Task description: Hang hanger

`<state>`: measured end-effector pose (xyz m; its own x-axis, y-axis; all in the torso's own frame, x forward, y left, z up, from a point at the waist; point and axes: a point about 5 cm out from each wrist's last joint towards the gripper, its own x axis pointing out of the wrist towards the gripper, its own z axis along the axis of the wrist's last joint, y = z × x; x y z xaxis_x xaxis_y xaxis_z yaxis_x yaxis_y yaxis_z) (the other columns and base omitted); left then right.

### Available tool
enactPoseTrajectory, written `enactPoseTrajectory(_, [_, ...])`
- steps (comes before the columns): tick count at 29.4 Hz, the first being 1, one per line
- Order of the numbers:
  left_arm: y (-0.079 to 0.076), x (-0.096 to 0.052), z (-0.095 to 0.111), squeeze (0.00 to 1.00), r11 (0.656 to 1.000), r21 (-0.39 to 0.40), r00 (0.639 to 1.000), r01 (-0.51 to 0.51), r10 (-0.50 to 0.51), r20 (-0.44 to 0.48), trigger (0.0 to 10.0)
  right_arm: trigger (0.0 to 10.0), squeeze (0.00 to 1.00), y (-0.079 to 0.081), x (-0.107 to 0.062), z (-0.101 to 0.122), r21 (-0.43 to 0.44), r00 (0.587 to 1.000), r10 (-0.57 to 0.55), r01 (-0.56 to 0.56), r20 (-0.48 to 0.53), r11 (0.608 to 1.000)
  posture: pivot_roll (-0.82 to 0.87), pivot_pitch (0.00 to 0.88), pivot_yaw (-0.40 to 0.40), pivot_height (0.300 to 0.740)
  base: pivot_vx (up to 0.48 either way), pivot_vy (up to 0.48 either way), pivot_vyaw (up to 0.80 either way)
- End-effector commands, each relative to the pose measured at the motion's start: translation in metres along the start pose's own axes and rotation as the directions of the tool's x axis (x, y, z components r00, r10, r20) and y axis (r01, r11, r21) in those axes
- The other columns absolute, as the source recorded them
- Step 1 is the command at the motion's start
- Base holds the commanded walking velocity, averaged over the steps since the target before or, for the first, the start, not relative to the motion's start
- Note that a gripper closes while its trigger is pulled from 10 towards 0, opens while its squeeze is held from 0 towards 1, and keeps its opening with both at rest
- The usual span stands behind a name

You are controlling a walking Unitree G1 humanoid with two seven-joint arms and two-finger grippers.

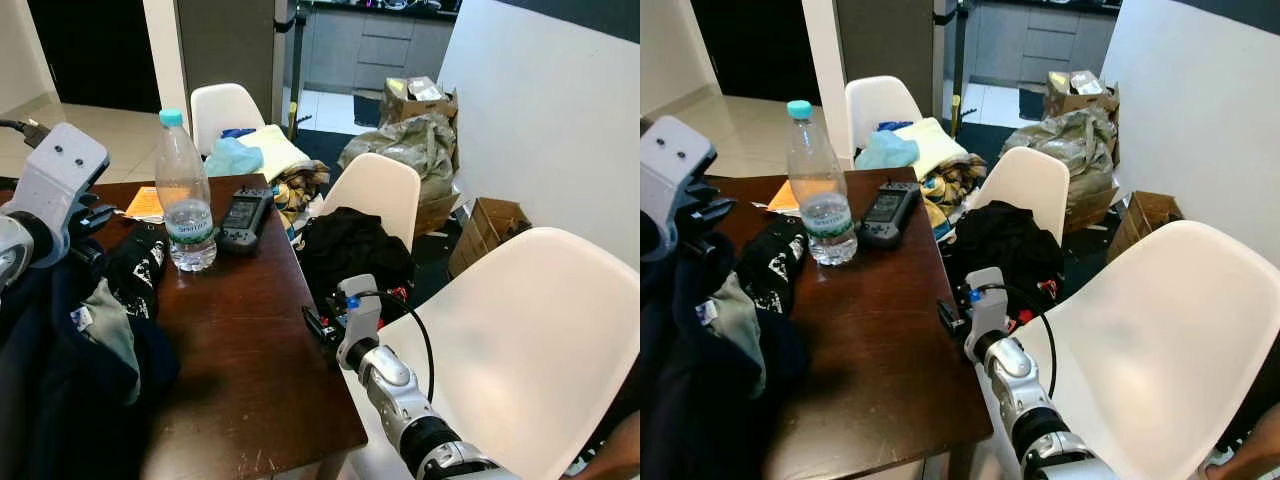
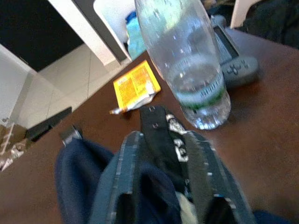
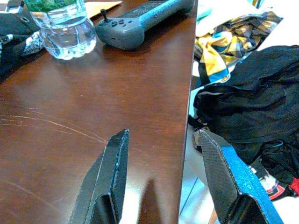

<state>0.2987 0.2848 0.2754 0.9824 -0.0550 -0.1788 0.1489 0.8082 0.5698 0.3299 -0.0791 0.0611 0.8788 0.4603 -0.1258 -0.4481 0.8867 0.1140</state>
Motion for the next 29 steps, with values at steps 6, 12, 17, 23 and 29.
enactPoseTrajectory(6, [-0.006, -0.004, 0.009, 0.0, 0.997, -0.083, 0.999, 0.001, 0.002, 0.04, 10.0, 10.0, 0.0, -0.001, -0.003, -0.005, 0.015, 1.0, -0.002, 0.003, -0.012, 1.0, 0.23, 0.01, -0.077, 0.74, 0.0, 0.0, 0.0])
enactPoseTrajectory(12, [-0.012, 0.002, 0.025, 0.0, 0.964, -0.239, 0.967, -0.121, 0.169, 0.192, 10.0, 10.0, 0.0, 0.0, -0.003, -0.005, 0.021, 1.0, 0.001, -0.001, -0.01, 1.0, 0.22, 0.014, -0.074, 0.74, 0.0, 0.0, 0.0])
enactPoseTrajectory(17, [-0.015, 0.004, 0.029, 0.0, 0.934, -0.309, 0.941, -0.179, 0.254, 0.225, 10.0, 10.0, 0.0, 0.0, -0.003, -0.004, 0.024, 1.0, 0.001, -0.001, -0.005, 1.0, 0.22, 0.017, -0.074, 0.74, 0.0, 0.0, 0.0])
enactPoseTrajectory(23, [-0.041, 0.004, 0.035, 0.0, 0.916, -0.375, 0.941, -0.141, 0.242, 0.236, 10.0, 10.0, 0.0, -0.003, -0.004, -0.003, 0.031, 1.0, -0.004, 0.004, 0.004, 1.0, 0.22, 0.017, -0.073, 0.74, 0.0, 0.0, 0.0])
enactPoseTrajectory(29, [-0.049, 0.005, 0.041, 0.0, 0.913, -0.387, 0.939, -0.133, 0.241, 0.247, 10.0, 10.0, 0.0, -0.003, -0.004, -0.003, 0.031, 1.0, -0.004, 0.004, 0.006, 1.0, 0.22, 0.014, -0.071, 0.74, 0.0, 0.0, 0.0])
